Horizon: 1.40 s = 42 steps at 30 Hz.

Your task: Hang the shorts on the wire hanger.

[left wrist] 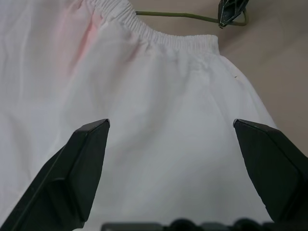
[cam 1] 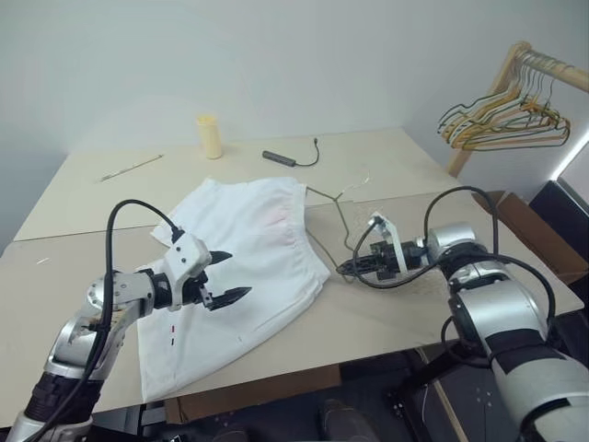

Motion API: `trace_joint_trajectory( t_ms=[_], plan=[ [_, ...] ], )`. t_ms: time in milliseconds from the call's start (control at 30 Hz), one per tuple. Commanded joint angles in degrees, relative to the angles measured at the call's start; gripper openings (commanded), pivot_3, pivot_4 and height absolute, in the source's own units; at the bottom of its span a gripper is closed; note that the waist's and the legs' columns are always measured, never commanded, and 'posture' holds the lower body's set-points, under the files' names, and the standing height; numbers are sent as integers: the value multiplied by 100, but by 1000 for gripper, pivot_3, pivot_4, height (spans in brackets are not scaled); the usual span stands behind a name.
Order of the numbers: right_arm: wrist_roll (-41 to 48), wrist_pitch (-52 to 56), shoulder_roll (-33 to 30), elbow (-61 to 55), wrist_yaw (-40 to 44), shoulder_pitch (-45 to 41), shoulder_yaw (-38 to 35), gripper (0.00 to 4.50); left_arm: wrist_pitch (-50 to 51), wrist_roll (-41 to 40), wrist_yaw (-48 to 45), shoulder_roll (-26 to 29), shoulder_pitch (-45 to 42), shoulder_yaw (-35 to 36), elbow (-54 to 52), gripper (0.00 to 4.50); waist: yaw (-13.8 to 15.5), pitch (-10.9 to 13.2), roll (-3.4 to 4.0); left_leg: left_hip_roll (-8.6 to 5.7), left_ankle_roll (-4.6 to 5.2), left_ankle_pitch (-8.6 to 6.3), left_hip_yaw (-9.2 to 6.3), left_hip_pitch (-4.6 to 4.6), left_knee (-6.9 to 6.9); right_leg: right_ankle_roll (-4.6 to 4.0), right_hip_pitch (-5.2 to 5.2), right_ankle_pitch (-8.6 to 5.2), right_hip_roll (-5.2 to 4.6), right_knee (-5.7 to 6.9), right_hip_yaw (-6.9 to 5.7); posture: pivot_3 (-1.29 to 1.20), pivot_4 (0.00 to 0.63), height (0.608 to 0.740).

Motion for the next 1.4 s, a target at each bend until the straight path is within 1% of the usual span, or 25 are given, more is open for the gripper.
trace_joint_trajectory(
  t_ms=[33,200,267,367,467,567,633,733,900,1000,1067,1167,1300,1400],
  plan=[
    [-158,-1215,8,-1143,-347,547,-108,0,-147,33,-10,-5,-124,17,-34,4479,-6,1,1,-2,0,0,-1,-2,0,1,-1,0,-2,-1,0,-86,0,740],
    [-417,-2110,-2,-2357,-952,1177,-122,0,-207,-69,-156,140,-338,233,6,4479,-75,2,2,-3,0,0,-2,-4,1,1,-4,0,-4,3,2,-97,0,740],
    [-503,-2249,-1,-2680,-1171,1272,-136,0,-168,-372,-373,262,-509,507,-46,4479,-120,1,2,-2,-1,1,-3,-2,1,1,-4,0,-3,5,1,-105,0,740],
    [-704,-2812,-56,-3119,-1458,1452,-99,0,-169,-831,-680,459,-842,939,-36,4479,-159,2,2,0,-1,1,-5,-1,0,1,-5,0,-1,4,2,-110,0,740],
    [-799,-3118,-85,-3372,-1600,1550,-93,0,-254,-908,-712,586,-1265,1119,152,4479,-173,2,2,-1,-1,0,-6,-2,0,1,-2,0,-3,-2,1,-108,0,740],
    [-977,-3260,-111,-3526,-1723,1520,0,0,-383,-797,-771,735,-2031,1163,663,4479,-164,2,1,-4,-1,1,-6,2,1,2,5,1,-5,-2,0,-103,0,740],
    [-1098,-3368,-131,-3624,-1754,1514,77,0,-516,-688,-993,849,-2477,1056,1019,4479,-173,2,0,-4,-3,3,-7,5,2,2,6,1,-2,0,-2,-98,0,740],
    [-1058,-3114,-107,-3850,-1689,1451,108,0,-762,-435,-1484,1021,-3081,637,1556,4479,-201,2,1,-5,-3,3,-6,7,-3,2,5,1,-2,-3,0,-93,0,740],
    [-1226,-3211,-153,-4046,-1698,1438,273,0,-1383,184,-2266,1071,-3801,-118,2526,4479,-217,2,1,-6,-3,3,-5,7,-3,3,5,0,-3,-1,0,-92,0,740],
    [-1254,-3100,-171,-4183,-1630,1415,366,0,-1798,524,-2962,1115,-4098,-587,3065,4479,-233,2,1,-5,-3,3,-4,5,-1,3,2,0,-1,3,0,-97,0,740],
    [-1250,-3061,-205,-4358,-1553,1442,406,0,-1934,695,-3213,1038,-4314,-798,3370,4479,-242,2,1,-6,-2,3,-3,4,-2,3,1,0,-1,0,1,-97,0,740],
    [-1279,-2819,-244,-4594,-1463,1442,469,0,-2033,978,-3302,821,-4733,-1037,3892,4479,-243,2,1,-6,-2,3,-5,-7,-1,3,-6,0,-1,-2,0,-111,0,740],
    [-1286,-2640,-269,-4778,-1460,1491,517,0,-2169,1093,-3798,724,-4939,-1193,4214,4479,-257,2,1,-5,-2,3,-5,-9,1,4,-8,0,-1,-1,-1,-116,0,740],
    [-1306,-2551,-279,-4832,-1492,1492,561,0,-2122,911,-4031,684,-4999,-1301,4300,3891,-265,2,1,-4,-2,3,-4,-7,1,3,-8,0,-1,1,0,-140,0,740]
  ],
)
